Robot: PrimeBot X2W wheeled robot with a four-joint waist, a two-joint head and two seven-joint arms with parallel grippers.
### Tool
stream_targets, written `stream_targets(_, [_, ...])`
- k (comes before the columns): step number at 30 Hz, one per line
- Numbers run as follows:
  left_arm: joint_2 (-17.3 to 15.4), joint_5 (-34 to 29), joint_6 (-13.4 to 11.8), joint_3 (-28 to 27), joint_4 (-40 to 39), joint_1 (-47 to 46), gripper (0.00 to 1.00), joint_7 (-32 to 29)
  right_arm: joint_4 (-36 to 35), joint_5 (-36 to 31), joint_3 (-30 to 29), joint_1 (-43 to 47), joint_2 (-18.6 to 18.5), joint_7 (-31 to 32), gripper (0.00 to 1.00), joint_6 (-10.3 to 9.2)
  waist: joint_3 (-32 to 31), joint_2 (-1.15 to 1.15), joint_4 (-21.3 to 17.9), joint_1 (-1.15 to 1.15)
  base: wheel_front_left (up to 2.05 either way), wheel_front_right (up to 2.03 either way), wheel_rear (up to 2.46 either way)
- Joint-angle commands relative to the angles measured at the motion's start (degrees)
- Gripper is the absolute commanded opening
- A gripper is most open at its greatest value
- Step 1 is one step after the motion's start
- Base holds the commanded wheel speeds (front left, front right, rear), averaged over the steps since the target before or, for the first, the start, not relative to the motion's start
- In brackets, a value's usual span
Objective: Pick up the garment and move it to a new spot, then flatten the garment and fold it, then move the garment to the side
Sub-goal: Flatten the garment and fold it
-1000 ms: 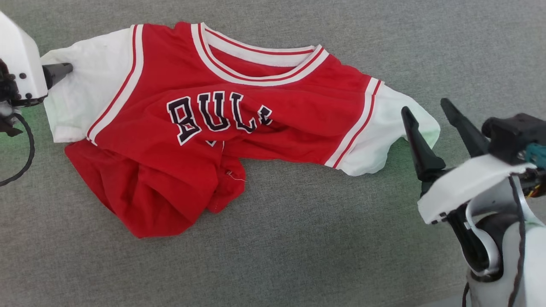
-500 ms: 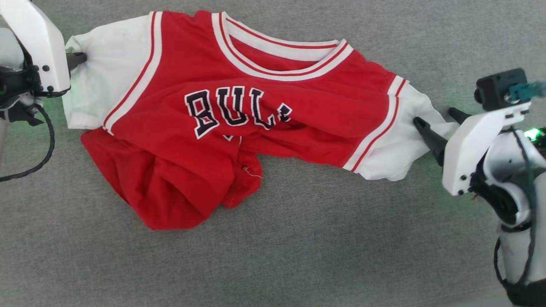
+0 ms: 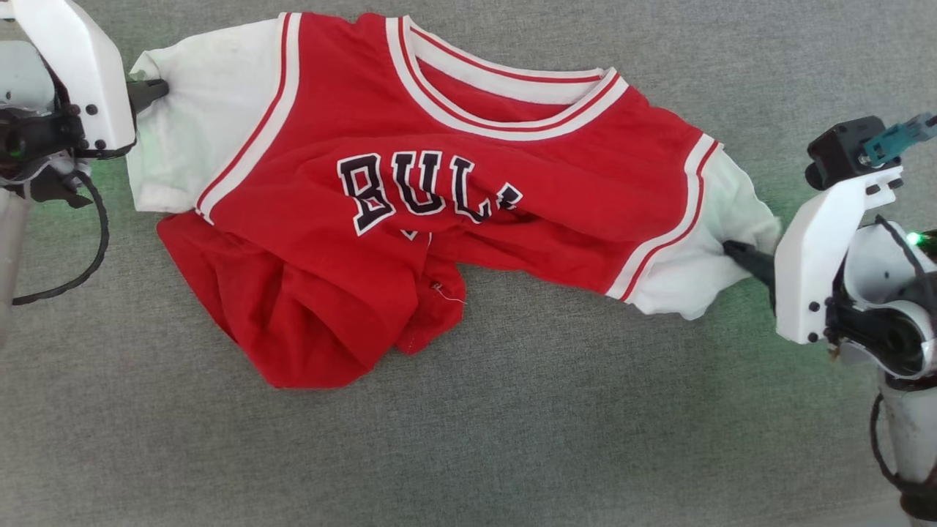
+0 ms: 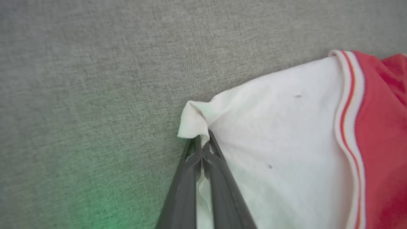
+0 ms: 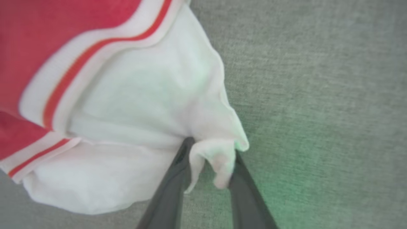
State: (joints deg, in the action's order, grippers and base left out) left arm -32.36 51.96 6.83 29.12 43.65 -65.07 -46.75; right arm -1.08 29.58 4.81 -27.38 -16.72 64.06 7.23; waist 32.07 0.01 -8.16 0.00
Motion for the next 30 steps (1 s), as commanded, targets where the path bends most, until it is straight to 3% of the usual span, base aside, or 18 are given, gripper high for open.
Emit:
stream_targets(1, [2.6, -0.4, 0.2, 2.1, 1.9, 3.0, 0.0, -0.1, 4.2, 0.9, 2.7, 3.3, 2.7, -0.7, 0.0, 0.43, -0.4, -0.01, 0.3, 0.0, 0.0, 0.0, 0.0])
stream_targets(7, [2.6, -0.5, 0.5, 2.1, 1.6, 1.7, 0.0, 2.5, 3.3, 3.1, 0.9, -2.0, 3.0, -6.2, 0.0, 0.42, -2.9, -0.01, 1.4, 0.0, 0.0, 0.0, 0.0])
stream_targets(14, [2.4, 1.5, 0.6, 1.4, -0.9, 0.5, 0.0, 6.6, 3.3, 3.7, -1.4, -9.8, 2.1, -12.1, 0.0, 0.24, -10.4, -0.01, 4.0, 0.0, 0.0, 0.0, 0.0])
stream_targets(24, [1.3, 3.1, 0.6, -0.3, -6.0, -0.5, 0.0, 10.4, 7.0, 4.1, 2.0, -19.1, -1.7, -19.0, 0.0, 0.24, -19.7, -0.01, 7.1, 0.0, 0.0, 0.0, 0.0])
stream_targets(30, [-0.3, 3.3, -0.9, -2.3, -9.3, -1.8, 0.0, 12.2, 10.5, 4.6, 4.3, -25.3, -4.2, -25.5, 0.0, 0.24, -24.0, -0.01, 8.4, 0.0, 0.0, 0.0, 0.0])
